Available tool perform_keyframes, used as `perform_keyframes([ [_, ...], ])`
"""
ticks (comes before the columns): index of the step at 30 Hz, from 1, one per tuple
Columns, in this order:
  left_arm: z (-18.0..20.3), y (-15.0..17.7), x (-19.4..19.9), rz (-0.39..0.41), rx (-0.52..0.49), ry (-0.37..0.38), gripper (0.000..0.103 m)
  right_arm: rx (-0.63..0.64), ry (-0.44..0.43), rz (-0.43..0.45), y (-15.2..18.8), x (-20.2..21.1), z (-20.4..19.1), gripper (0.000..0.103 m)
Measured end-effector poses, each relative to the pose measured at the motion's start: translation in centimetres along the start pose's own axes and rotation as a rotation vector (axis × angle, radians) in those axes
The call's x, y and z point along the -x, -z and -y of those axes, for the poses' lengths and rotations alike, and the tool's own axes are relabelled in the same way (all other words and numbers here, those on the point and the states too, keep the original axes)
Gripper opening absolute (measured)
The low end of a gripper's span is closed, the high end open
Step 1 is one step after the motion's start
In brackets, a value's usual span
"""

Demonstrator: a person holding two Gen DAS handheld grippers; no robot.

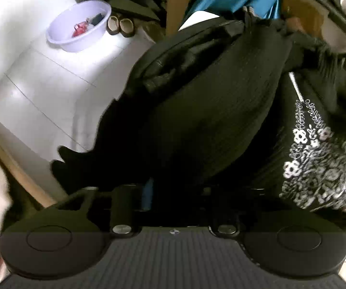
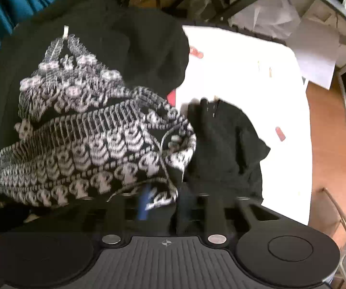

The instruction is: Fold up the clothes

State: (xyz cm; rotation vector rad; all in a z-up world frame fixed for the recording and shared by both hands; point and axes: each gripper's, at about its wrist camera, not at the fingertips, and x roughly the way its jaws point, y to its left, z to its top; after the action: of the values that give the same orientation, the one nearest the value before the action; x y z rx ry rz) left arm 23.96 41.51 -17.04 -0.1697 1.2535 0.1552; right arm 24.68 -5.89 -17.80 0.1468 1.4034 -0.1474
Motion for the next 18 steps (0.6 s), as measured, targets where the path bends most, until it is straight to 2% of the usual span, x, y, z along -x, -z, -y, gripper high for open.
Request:
perform_keyframes([
  [1, 0.2, -0.1, 0.2, 0.007, -0.014, -0.017, 0.067, 0.010, -0.022, 0.032, -0.6, 0.5, -0.3, 0.053],
  [3, 0.5, -0.4, 1.1, 0.041, -0.024, -0.018, 0.071, 0.042, -0.060, 0.097, -1.6, 1.3, -1.3, 0.067],
  [6, 1.8, -1.4, 2.0, 0.085, -0.043, 0.021, 0.080, 0.099, -0.132, 0.157, -4.3, 1.4, -3.0, 0.077],
  [10, 5.0, -3.0, 0.6, 0.080, -0.113, 0.059, 0.089, 0.139, -0.234, 0.176, -7.4, 0.7, -6.3, 0.083],
  [13, 7.2, -3.6, -1.3, 0.026, -0.152, 0.080, 0.089, 0.141, -0.295, 0.176, -9.1, 0.1, -9.7, 0.093],
  [16, 8.5, -3.9, -2.3, -0.011, -0.148, 0.123, 0.089, 0.135, -0.330, 0.175, -10.6, -1.0, -12.9, 0.101],
  [17, 8.9, -3.9, -2.2, -0.008, -0.155, 0.129, 0.089, 0.142, -0.337, 0.171, -11.0, -1.3, -13.8, 0.101],
  [18, 9.2, -4.0, -2.1, -0.003, -0.163, 0.134, 0.089, 0.171, -0.330, 0.159, -10.9, -1.6, -14.2, 0.093],
])
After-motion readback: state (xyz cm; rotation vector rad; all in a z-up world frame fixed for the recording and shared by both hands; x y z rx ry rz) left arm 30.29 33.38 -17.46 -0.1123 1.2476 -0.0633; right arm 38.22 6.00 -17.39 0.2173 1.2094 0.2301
